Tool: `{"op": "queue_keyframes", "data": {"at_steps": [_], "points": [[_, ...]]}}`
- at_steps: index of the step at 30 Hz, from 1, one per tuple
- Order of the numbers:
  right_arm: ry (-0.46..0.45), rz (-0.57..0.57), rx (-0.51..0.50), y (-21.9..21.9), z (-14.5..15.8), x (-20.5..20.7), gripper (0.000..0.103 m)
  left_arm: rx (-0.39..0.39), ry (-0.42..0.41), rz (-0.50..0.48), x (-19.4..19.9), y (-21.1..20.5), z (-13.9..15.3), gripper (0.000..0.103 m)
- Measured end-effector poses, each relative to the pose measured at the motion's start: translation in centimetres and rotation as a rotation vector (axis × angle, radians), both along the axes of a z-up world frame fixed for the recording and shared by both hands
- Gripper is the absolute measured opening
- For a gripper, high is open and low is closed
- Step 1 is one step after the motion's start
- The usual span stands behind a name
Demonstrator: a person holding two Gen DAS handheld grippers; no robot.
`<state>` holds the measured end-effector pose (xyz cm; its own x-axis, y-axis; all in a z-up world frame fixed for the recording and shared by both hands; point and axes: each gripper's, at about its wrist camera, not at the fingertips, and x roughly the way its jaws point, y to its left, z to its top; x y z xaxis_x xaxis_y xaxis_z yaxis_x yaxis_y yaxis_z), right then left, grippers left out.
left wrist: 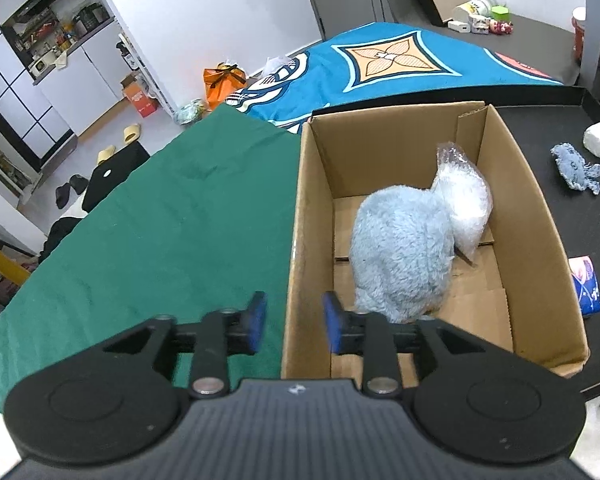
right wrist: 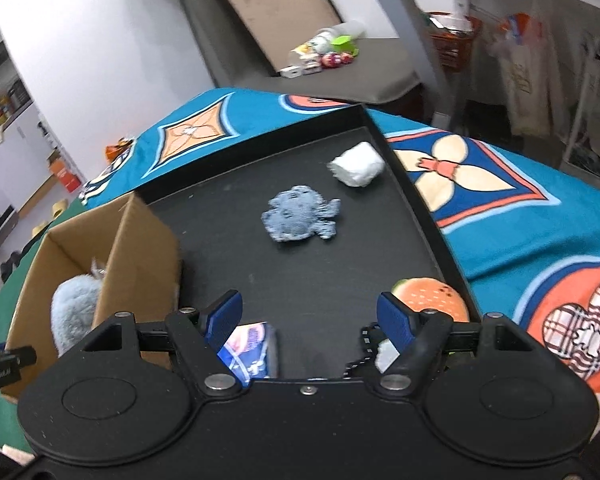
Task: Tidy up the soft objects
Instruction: 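Reach the right gripper to the plush hamburger and grasp it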
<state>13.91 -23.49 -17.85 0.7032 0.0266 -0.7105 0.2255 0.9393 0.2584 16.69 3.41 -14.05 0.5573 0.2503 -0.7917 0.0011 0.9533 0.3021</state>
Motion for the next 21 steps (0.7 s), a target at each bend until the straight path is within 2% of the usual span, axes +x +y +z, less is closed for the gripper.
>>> {"op": "queue_keyframes", "data": {"at_steps": [6, 13, 17, 21], "points": [[0.011, -0.089, 0.002, -1.3, -0.7, -0.2, 0.081, 0.046, -0.014, -0.003, -0.3, -0.7, 0.2, 0.061], [0.044, -0.146, 0.011, -2.2, -1.6, -0.1, 0.085, 0.093, -0.016, -0.014, -0.2, -1.5, 0.2, 0.072], [0.06, -0.19, 0.027, -3.1, -2.1, 0.1, 0.085, 0.113, -0.015, -0.016, -0.2, -1.8, 0.2, 0.084], [0.091, -0.217, 0.056, -3.6, -2.9, 0.3, 0.085, 0.119, -0.002, -0.022, -0.1, -2.0, 0.2, 0.088]]}}
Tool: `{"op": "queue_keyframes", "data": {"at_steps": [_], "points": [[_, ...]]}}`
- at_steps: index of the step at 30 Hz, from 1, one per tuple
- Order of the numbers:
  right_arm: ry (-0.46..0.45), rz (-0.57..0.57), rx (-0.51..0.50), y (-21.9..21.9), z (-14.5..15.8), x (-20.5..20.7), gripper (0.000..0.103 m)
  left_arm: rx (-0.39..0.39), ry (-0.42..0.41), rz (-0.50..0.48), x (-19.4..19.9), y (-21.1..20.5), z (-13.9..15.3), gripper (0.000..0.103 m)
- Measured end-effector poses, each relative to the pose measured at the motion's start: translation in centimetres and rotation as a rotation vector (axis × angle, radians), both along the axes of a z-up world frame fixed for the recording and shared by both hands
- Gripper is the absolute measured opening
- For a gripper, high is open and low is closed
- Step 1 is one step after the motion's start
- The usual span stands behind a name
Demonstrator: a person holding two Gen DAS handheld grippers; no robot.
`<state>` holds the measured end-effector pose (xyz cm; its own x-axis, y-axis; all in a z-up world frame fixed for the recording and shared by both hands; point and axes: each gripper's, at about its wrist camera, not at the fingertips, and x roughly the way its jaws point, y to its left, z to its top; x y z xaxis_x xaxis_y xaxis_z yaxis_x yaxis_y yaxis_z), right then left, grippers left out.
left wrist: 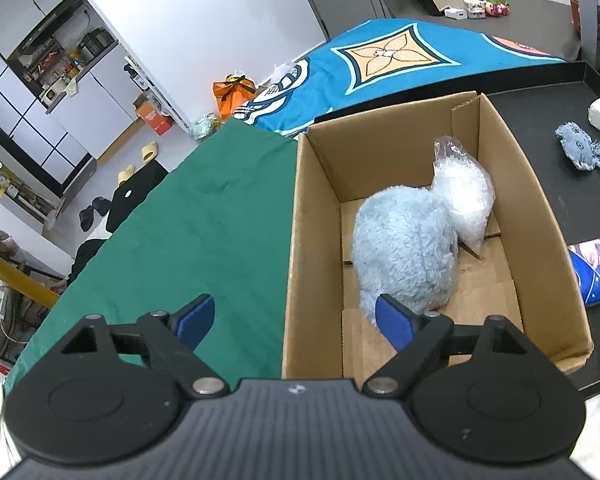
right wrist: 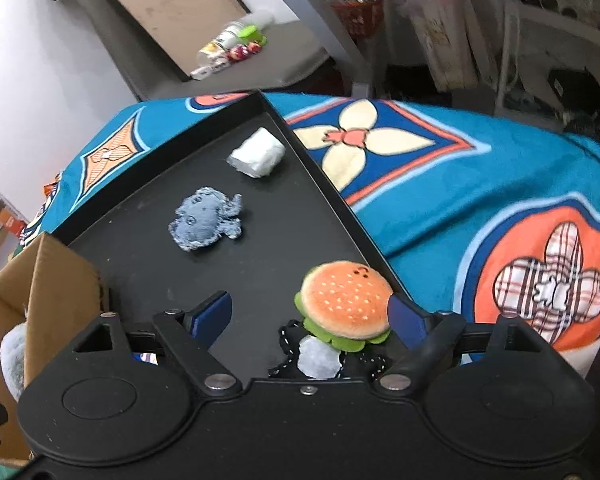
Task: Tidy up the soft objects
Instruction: 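Reach the right gripper to the plush hamburger and grasp it, then carry the plush hamburger with the right gripper and drop it into the box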
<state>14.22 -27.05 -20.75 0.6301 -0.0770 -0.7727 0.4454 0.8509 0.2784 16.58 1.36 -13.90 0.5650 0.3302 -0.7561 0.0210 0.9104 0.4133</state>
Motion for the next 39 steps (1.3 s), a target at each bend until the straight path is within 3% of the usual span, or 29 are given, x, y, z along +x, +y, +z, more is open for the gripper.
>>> {"op": "queue_keyframes", "data": {"at_steps": [14, 18, 21, 28, 39], "points": [[0.054, -0.029, -0.001, 0.0, -2.3, 1.5, 0.082, 0.011, 0.017, 0.001, 0.4, -0.4, -0.2, 0.09], [0.057, -0.04, -0.013, 0.0, -2.7, 2.1, 0.075, 0.012, 0.019, -0.002, 0.4, -0.5, -0.2, 0.09], [0.034, -0.042, -0.056, -0.1, -2.6, 2.1, 0.057, 0.014, 0.018, -0.002, 0.4, -0.5, -0.2, 0.09], [-0.001, -0.04, -0.057, -0.2, -2.0, 1.6, 0.054, -0.008, 0.005, 0.004, 0.3, -0.2, 0.0, 0.09], [-0.134, 0.034, -0.111, 1.1, 0.5, 0.6, 0.054, -0.075, -0.05, 0.024, -0.5, 0.8, 1.1, 0.09]]}}
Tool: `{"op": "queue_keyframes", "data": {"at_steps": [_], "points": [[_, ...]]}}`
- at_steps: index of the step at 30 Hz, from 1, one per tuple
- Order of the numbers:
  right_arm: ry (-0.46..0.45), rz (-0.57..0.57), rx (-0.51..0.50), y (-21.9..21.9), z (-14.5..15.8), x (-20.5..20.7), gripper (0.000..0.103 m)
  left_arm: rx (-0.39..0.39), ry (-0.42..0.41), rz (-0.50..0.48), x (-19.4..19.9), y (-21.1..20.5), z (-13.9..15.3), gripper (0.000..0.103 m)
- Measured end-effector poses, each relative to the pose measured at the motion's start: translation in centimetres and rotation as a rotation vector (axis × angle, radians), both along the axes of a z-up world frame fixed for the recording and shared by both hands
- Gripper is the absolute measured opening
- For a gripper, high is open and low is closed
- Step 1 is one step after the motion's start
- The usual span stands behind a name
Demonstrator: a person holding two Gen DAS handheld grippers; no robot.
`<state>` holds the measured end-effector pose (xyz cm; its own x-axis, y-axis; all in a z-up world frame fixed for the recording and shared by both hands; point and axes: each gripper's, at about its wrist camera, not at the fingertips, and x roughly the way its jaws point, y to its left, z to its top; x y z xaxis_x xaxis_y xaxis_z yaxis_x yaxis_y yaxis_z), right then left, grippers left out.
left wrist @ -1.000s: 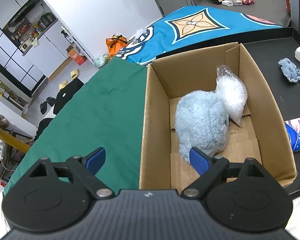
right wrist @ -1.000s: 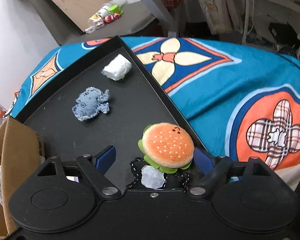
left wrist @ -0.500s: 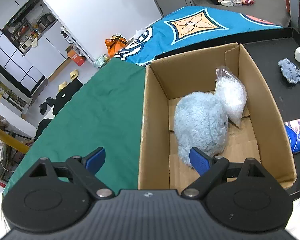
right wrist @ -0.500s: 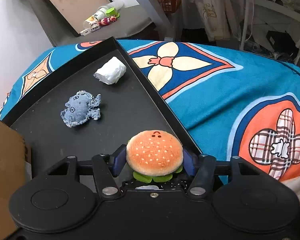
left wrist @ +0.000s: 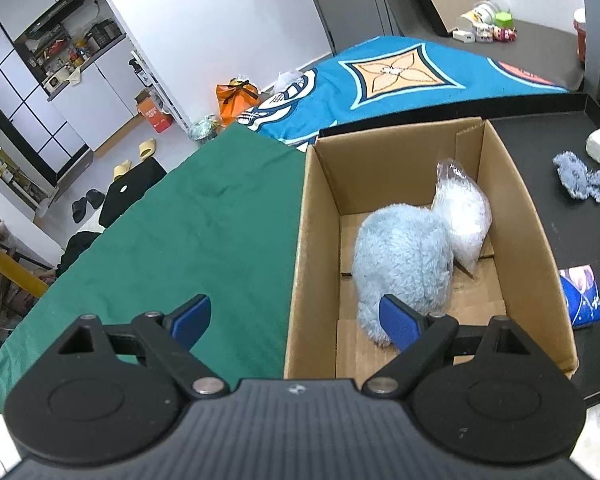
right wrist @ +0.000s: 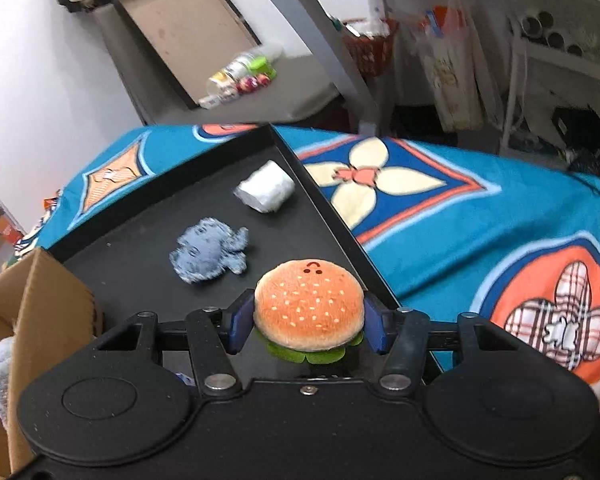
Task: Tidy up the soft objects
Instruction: 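Carry the plush hamburger with the right gripper and drop it into the box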
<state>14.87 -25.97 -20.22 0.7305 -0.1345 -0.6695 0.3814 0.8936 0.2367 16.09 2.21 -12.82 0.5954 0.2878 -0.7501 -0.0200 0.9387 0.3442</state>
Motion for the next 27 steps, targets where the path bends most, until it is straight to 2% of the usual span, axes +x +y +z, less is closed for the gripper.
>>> {"op": "queue_keyframes", "data": {"at_steps": [14, 20, 27], "points": [[-0.08, 0.17, -0.064, 3.4, 2.8, 0.5, 0.054, -0.084, -0.041, 0.019, 0.0, 1.3, 0.5, 0.09], [-0.118, 0.241, -0.088, 5.1, 4.4, 0.9, 0.054, -0.126, -0.037, 0.03, 0.2, 2.0, 0.3, 0.09], [-0.145, 0.375, -0.095, 7.5, 6.1, 2.5, 0.054, -0.16, -0.022, 0.045, 0.3, 2.8, 0.0, 0.087]]}}
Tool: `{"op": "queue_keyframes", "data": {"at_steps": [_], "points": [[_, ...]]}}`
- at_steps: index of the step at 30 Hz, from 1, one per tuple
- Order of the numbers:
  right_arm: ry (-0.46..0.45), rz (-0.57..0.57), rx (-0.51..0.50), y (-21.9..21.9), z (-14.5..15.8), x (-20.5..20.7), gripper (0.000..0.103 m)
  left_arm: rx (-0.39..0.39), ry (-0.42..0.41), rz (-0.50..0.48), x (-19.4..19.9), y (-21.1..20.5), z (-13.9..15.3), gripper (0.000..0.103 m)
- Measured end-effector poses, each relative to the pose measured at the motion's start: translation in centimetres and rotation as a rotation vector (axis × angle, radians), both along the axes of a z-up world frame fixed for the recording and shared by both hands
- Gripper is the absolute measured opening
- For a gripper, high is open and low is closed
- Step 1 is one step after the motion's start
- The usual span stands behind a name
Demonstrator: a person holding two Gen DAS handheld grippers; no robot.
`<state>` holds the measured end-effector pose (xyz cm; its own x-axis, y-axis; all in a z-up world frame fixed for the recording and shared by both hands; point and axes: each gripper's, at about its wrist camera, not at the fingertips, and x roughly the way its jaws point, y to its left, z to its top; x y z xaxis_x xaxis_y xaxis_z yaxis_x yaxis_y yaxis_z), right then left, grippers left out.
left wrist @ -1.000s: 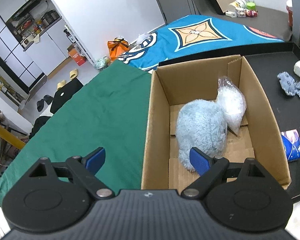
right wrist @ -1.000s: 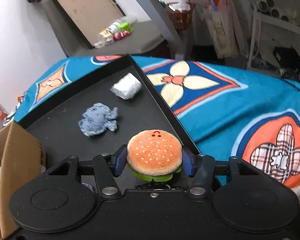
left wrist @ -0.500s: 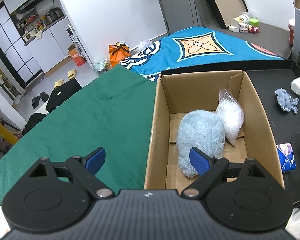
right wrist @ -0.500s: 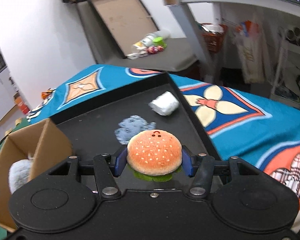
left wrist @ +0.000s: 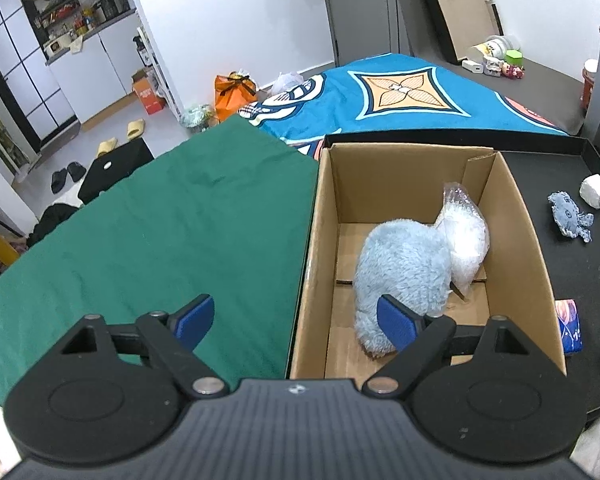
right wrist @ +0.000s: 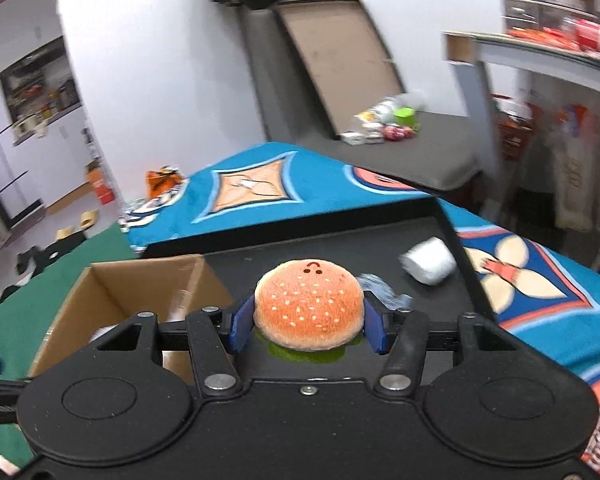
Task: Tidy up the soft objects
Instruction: 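Carry the plush hamburger with the right gripper and drop it into the box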
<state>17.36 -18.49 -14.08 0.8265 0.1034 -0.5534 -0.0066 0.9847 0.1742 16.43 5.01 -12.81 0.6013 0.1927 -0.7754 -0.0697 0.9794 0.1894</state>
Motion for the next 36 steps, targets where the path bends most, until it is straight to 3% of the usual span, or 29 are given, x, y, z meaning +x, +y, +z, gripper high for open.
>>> {"op": "queue_keyframes", "data": {"at_steps": [8, 13, 22, 24, 29, 36], "points": [[-0.023, 0.162, -0.049, 3.2, 2.1, 1.5, 0.055, -0.053, 0.016, 0.011, 0.3, 0.8, -0.4, 0.081], [-0.031, 0.267, -0.087, 5.5, 3.1, 2.5, 0.055, -0.086, 0.027, 0.029, 0.6, 1.4, -0.6, 0.07], [-0.029, 0.405, -0.135, 8.7, 4.0, 4.0, 0.055, -0.133, 0.036, 0.051, 0.9, 2.0, -0.9, 0.04], [-0.025, 0.429, -0.142, 9.3, 4.0, 4.2, 0.055, -0.15, 0.039, 0.055, 1.1, 2.1, -1.0, 0.028], [-0.006, 0.482, -0.142, 10.2, 3.8, 4.8, 0.055, -0.193, 0.041, 0.054, 1.2, 2.3, -1.2, 0.011], [0.011, 0.502, -0.07, 10.6, 3.0, 5.9, 0.057, -0.245, 0.017, 0.063, 1.6, 2.7, -1.3, 0.011]]}}
